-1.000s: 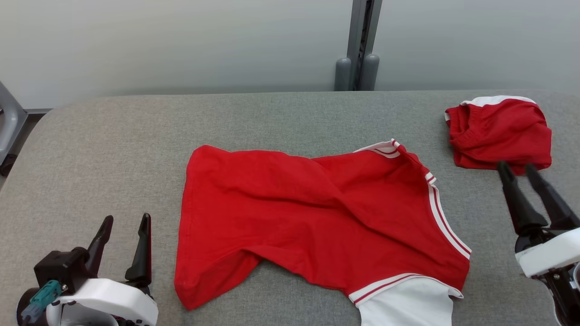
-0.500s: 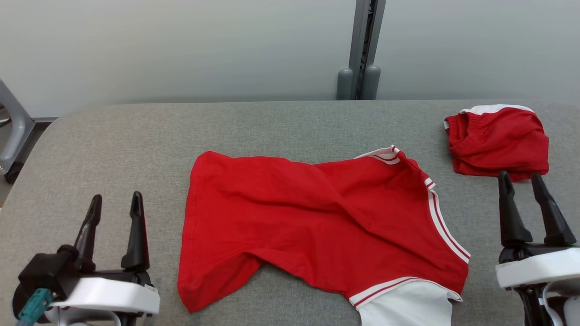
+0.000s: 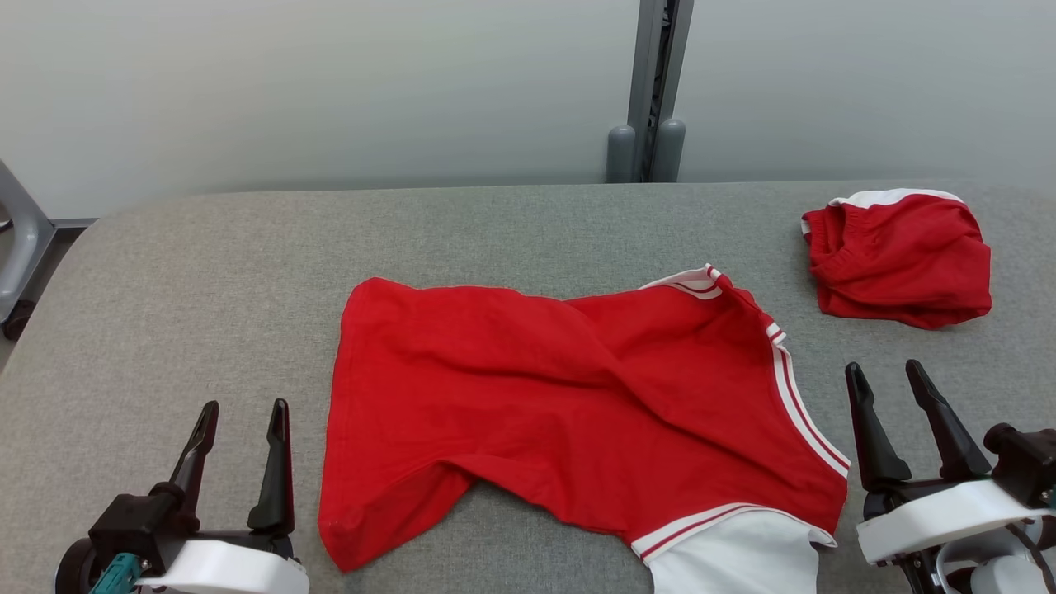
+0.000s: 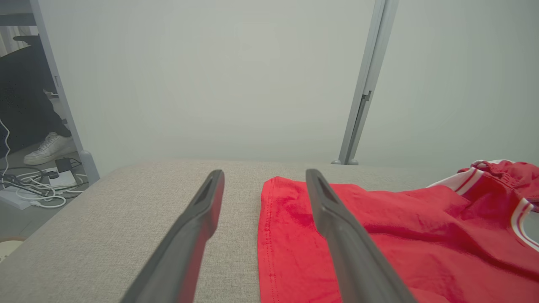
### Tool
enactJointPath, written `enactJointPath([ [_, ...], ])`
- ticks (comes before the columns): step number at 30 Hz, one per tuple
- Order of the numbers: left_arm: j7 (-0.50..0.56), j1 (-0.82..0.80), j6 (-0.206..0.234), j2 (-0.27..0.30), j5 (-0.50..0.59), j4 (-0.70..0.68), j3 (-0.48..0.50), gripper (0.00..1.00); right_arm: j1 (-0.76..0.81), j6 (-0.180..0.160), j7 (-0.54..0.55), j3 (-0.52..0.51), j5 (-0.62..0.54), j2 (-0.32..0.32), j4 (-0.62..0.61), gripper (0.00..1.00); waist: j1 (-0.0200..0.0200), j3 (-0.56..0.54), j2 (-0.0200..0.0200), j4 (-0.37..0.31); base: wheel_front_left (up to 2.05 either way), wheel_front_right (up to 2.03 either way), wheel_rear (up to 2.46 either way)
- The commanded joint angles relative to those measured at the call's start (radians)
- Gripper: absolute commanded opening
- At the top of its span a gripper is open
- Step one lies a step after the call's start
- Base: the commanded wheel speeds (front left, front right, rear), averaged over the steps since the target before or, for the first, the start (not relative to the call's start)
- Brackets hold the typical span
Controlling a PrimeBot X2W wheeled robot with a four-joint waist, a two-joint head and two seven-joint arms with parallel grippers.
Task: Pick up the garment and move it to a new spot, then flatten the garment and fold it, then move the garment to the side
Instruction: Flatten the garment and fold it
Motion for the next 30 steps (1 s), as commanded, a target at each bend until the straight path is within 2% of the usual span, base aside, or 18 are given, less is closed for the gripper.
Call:
enactJointPath([
  [1, -0.002, 0.016, -0.013, -0.005, 0.009, 0.008, 0.014, 1.00, -0.019, 0.000, -0.008, 0.005, 0.008, -0.010, 0.007, 1.00, 0.0000, -0.001, 0.0000, -0.001, 0.00, 0.00, 0.00],
  [12, -0.002, 0.005, -0.056, -0.039, 0.038, 0.034, 0.046, 1.00, -0.036, 0.000, -0.011, 0.026, 0.016, -0.020, 0.037, 1.00, 0.0000, 0.005, 0.0000, -0.001, 0.00, 0.00, 0.00],
  [20, -0.002, 0.009, -0.068, -0.049, 0.048, 0.050, 0.055, 1.00, -0.036, 0.000, -0.003, 0.041, 0.032, -0.029, 0.042, 1.00, 0.0000, 0.002, 0.0000, 0.001, 0.00, 0.00, 0.00],
  [30, 0.005, 0.013, -0.083, -0.052, 0.024, 0.058, 0.050, 1.00, -0.016, 0.000, 0.101, 0.099, 0.103, -0.066, 0.029, 1.00, 0.0000, 0.001, 0.0000, -0.002, 0.00, 0.00, 0.00],
])
